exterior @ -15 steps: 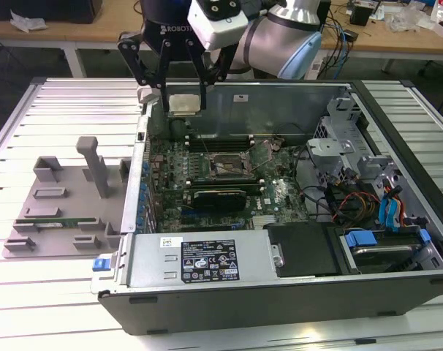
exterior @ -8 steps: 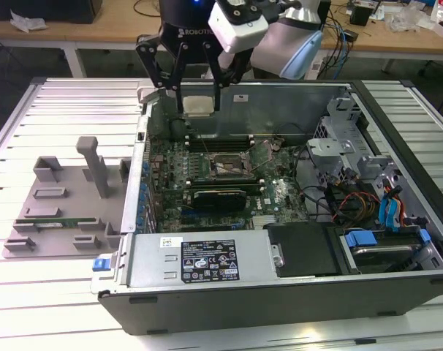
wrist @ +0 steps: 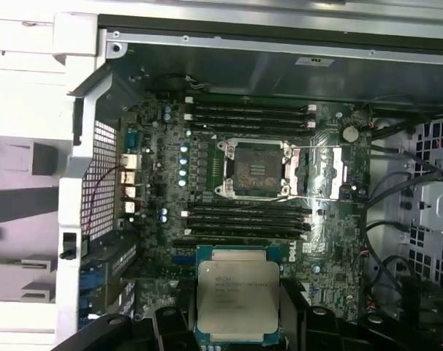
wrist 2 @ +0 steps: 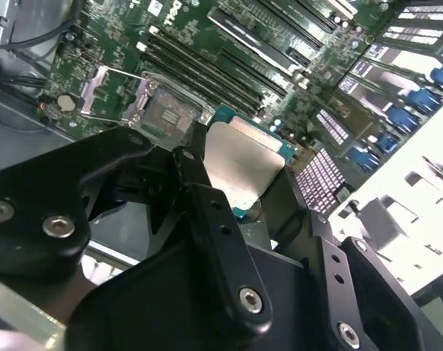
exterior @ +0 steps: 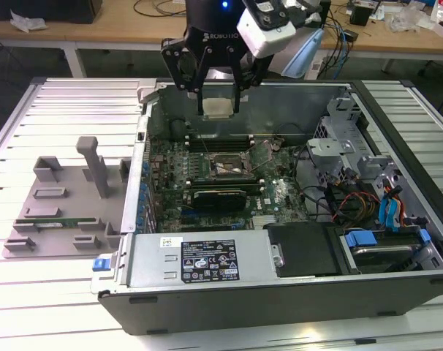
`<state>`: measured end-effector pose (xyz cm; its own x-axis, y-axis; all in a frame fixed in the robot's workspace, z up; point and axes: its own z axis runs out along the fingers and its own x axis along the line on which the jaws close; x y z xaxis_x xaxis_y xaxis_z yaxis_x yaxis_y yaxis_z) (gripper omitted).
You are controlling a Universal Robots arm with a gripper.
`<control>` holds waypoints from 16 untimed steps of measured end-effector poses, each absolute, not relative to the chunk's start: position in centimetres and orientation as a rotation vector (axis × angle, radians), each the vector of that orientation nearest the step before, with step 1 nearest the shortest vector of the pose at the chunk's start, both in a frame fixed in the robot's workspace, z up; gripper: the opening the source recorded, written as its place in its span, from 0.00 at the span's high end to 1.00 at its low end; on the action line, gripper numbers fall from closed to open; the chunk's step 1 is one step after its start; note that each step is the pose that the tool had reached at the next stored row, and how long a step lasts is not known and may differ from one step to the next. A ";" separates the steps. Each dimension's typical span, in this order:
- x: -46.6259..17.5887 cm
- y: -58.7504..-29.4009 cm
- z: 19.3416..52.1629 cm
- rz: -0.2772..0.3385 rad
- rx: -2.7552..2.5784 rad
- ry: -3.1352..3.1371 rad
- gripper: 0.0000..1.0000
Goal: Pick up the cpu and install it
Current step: 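Pick up the cpu and move it towards the insertion slot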
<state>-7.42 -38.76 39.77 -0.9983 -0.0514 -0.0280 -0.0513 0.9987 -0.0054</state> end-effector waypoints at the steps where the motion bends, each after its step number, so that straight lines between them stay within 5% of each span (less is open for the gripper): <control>1: -7.1 -38.6 39.5 -0.007 -0.080 3.113 0.45; 16: -4.1 -37.8 37.1 -0.007 -0.080 3.114 0.45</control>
